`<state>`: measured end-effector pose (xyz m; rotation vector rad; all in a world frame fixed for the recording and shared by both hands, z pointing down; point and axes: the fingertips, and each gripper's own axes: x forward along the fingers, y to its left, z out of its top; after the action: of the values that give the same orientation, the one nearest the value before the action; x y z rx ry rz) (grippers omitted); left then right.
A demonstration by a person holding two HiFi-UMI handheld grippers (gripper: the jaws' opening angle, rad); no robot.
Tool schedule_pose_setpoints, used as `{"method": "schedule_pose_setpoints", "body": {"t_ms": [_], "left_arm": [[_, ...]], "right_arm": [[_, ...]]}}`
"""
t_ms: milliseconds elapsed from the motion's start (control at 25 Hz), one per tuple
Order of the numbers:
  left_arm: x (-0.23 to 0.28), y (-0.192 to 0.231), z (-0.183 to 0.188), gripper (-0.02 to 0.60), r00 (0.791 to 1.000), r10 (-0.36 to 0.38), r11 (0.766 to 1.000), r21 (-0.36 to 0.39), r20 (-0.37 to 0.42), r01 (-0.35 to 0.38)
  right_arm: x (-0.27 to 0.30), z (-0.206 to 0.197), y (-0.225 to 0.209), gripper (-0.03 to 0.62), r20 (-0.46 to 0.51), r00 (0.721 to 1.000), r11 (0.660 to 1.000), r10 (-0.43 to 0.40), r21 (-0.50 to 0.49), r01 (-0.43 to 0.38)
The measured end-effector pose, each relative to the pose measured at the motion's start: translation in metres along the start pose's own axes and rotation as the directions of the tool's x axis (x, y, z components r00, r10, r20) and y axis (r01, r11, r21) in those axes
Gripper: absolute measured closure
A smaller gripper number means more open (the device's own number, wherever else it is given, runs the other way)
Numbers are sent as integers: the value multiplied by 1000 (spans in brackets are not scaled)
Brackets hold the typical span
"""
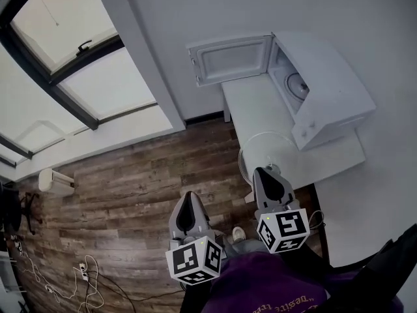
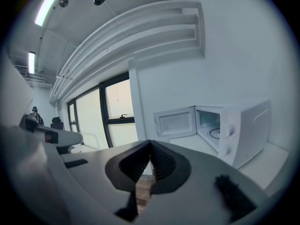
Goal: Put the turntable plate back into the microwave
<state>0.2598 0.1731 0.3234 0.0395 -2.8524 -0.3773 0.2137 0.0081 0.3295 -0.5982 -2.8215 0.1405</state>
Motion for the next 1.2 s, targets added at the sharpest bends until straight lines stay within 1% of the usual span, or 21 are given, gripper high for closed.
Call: {"method": "schedule_pose_setpoints", "body": {"t_ms": [160, 320, 360, 560, 800, 920, 1000, 1080, 1200], "left_arm": [[35, 2, 7, 577, 999, -42, 999, 18, -9, 42], [71, 19, 27, 577, 996, -82, 996, 35, 40, 81], [83, 25, 33, 577, 995, -92, 995, 39, 42, 90], [148, 57, 67, 577, 988, -151, 987, 53, 13, 151], [213, 99, 99, 577, 974, -223, 970, 88, -34, 226], [239, 110, 98, 577, 960, -266, 959, 79, -84, 273], [256, 109, 91, 577, 945, -302, 949, 55, -124, 310], [270, 99, 85, 578, 926, -344, 934, 41, -153, 354], [287, 78, 79, 577, 902, -392, 913, 47, -181, 406]], "right_arm": [[24, 2, -16, 593, -2, 998, 998, -69, 11, 69], [60, 6, -12, 594, 7, 993, 993, -114, 22, 114], [72, 8, -9, 594, 5, 993, 992, -121, 22, 121], [138, 26, 6, 594, 0, 986, 986, -164, 41, 164], [205, 46, 19, 594, 8, 967, 965, -253, 68, 252], [226, 50, 23, 594, -2, 954, 951, -299, 81, 298], [234, 50, 22, 594, -9, 945, 942, -326, 76, 326], [237, 49, 14, 594, -18, 935, 932, -355, 72, 355], [232, 46, -9, 594, -35, 910, 906, -413, 89, 415]]}}
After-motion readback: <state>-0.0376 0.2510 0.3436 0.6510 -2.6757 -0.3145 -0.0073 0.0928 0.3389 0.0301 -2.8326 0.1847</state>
